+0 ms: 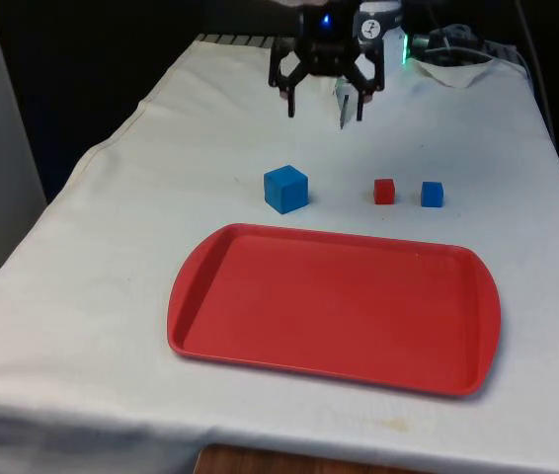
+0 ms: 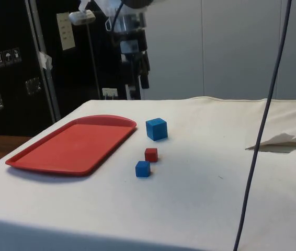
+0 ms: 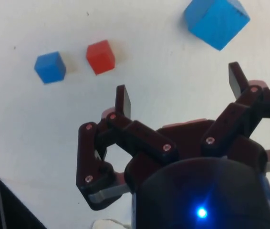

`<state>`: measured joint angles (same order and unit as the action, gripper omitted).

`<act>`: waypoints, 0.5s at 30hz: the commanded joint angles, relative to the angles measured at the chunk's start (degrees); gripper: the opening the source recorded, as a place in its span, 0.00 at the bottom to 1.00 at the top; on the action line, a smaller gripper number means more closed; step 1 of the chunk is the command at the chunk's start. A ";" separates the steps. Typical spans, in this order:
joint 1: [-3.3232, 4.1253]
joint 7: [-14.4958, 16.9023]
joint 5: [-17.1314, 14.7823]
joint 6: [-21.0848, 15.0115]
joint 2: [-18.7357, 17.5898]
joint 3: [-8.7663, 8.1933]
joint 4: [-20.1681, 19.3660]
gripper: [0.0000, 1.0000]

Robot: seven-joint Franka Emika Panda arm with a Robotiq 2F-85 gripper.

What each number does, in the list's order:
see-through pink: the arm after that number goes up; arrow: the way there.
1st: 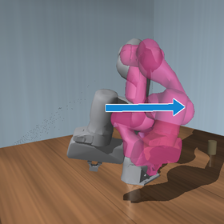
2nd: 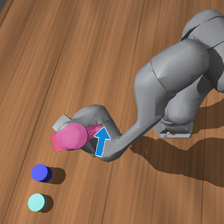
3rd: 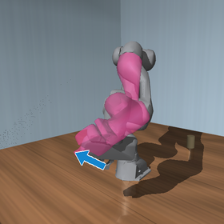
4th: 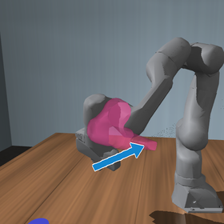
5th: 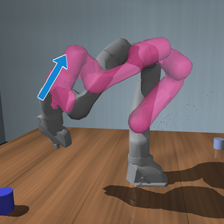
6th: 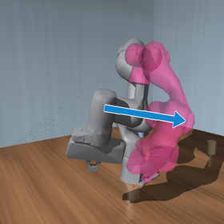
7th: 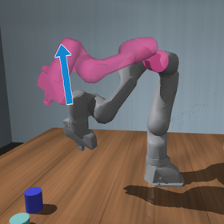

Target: Pick up the largest block and place it onto the tray.

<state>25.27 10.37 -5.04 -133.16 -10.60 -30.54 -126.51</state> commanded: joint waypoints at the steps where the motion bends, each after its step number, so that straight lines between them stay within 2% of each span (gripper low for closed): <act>1: -0.17 0.63 -0.69 -1.26 -0.23 0.11 -0.52 1.00; 6: -0.29 0.69 -0.74 -4.30 -1.78 0.11 -1.89 1.00; 7: -0.17 0.34 -0.29 -3.27 -1.66 0.00 -1.43 1.00; 10: -0.40 0.63 -0.57 -5.39 -2.29 0.06 -2.46 1.00; 15: -0.34 -0.80 -0.46 -7.96 -3.50 -0.06 -3.78 1.00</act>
<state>24.87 10.20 -5.33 -139.63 -13.58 -30.54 -129.83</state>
